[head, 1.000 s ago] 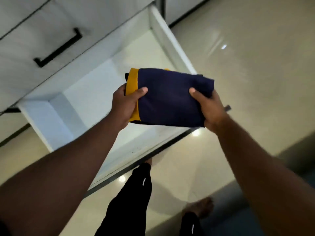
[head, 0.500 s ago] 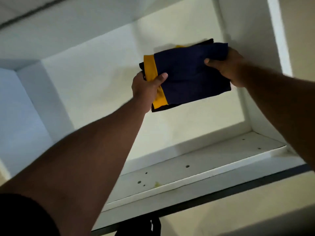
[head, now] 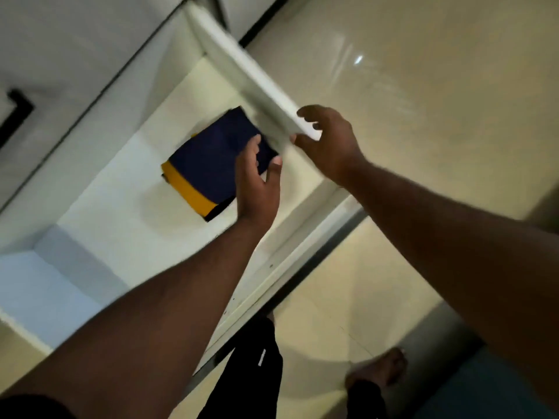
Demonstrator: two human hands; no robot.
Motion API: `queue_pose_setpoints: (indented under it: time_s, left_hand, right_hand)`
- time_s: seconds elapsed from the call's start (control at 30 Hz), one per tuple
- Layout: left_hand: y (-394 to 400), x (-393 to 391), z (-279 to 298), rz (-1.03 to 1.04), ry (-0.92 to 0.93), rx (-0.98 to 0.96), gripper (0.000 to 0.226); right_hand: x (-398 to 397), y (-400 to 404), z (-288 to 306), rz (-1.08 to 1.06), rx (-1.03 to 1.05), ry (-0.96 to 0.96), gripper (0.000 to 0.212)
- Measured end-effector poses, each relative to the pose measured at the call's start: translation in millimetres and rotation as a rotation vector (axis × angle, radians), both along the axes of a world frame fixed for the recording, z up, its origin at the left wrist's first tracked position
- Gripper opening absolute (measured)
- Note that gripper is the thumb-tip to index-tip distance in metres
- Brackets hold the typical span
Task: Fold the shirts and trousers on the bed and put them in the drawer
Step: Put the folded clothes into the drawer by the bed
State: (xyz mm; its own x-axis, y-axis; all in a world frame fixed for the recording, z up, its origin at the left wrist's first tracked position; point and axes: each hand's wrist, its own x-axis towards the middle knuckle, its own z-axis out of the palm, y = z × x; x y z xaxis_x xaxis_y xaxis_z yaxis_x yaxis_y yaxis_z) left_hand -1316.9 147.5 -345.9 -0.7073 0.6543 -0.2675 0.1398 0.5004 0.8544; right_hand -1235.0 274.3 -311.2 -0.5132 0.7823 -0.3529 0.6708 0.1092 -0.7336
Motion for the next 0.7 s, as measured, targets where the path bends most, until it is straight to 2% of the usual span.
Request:
queue_pose_setpoints:
  time_s: [0.2, 0.43, 0.57, 0.63, 0.7]
  left_hand:
    - [79.9, 181.8, 103.9, -0.274, -0.150, 0.118, 0.045]
    - [94.1, 452.1, 187.0, -0.708, -0.298, -0.026, 0.045]
    - [77.2, 604.7, 214.6, -0.867, -0.375, -0.079, 0.046]
    - [64.7, 671.5, 222.3, -0.925, -0.447, -0.148, 0.053]
    - [61.7, 706.4, 219.2, -0.923, -0.541, -0.232, 0.076]
  right_hand:
    - [220.9, 18.7, 76.5, -0.127, 0.189, -0.118, 0.037]
    - [529.7, -38.6, 186.1, -0.537, 0.327, -0.317, 0.038]
    - [699.3, -100.6, 233.4, -0.813, 0.497, -0.333, 0.038]
    - [771.4, -140.0, 240.3, -0.984, 0.522, -0.345, 0.037]
    - [810.7, -164.4, 231.3, -1.133, 0.420, -0.307, 0.040]
